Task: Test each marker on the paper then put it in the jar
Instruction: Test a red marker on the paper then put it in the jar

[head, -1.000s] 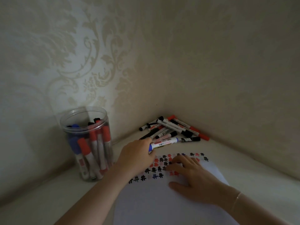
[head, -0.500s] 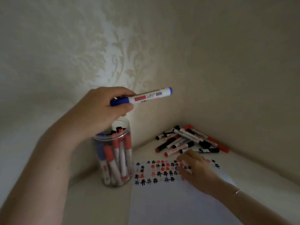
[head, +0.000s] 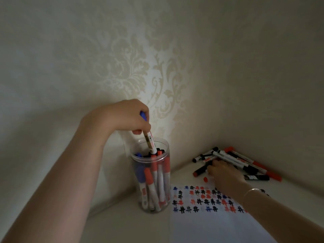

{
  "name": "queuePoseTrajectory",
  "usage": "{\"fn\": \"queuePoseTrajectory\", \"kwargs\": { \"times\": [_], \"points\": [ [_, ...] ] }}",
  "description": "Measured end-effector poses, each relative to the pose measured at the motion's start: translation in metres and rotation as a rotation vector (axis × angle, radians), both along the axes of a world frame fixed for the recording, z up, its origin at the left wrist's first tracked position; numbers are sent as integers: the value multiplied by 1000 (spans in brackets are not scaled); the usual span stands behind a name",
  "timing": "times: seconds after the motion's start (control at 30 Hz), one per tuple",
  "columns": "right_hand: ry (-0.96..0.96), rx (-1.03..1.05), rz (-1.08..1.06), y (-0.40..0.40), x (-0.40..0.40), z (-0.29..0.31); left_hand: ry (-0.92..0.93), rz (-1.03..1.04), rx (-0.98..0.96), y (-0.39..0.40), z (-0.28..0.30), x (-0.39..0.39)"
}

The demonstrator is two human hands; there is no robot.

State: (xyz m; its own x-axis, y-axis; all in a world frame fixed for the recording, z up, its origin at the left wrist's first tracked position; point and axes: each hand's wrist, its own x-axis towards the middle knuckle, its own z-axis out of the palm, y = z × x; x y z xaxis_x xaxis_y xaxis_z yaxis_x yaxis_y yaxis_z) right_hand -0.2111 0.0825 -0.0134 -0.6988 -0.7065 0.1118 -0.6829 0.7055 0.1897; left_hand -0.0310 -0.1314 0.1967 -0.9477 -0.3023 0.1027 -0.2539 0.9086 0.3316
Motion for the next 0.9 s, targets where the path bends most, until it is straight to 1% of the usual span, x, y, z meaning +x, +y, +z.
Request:
{"fn": "queuePoseTrajectory", "kwargs": {
  "times": [0.23,0.33,0.37,0.4,0.5,0.53,0.63,0.7,0.8,0.83,0.9],
  "points": [
    [79,142,34,-5,1,-1,-320,16,-8,8,-13,-32],
    [109,109,77,-4,1,1,-442,-6,9,6,-26,-38],
    [104,45,85,-3,0,1,-457,-20,53,6,-29,-39],
    [88,-65,100,-3,0,3,-446,-29,105,6,-32,-39],
    [15,-542,158,-2,5,16,-323,-14,218,3,-34,-38],
    [-17,-670,157,-2,7,22,-284,-11,246,1,-34,-38],
    [-150,-949,129,-6,13,39,-273,-35,245,-1,-36,-39],
    [-225,-1124,125,-10,16,49,-321,-37,166,3,-42,-40],
    [-322,-1363,76,-10,20,63,-397,-76,-152,6,-56,-41],
    [-365,-1426,45,-9,21,66,-408,-91,-229,8,-60,-41],
    [-473,-1539,-25,-5,21,72,-447,-97,-272,9,-60,-38]
  ]
}}
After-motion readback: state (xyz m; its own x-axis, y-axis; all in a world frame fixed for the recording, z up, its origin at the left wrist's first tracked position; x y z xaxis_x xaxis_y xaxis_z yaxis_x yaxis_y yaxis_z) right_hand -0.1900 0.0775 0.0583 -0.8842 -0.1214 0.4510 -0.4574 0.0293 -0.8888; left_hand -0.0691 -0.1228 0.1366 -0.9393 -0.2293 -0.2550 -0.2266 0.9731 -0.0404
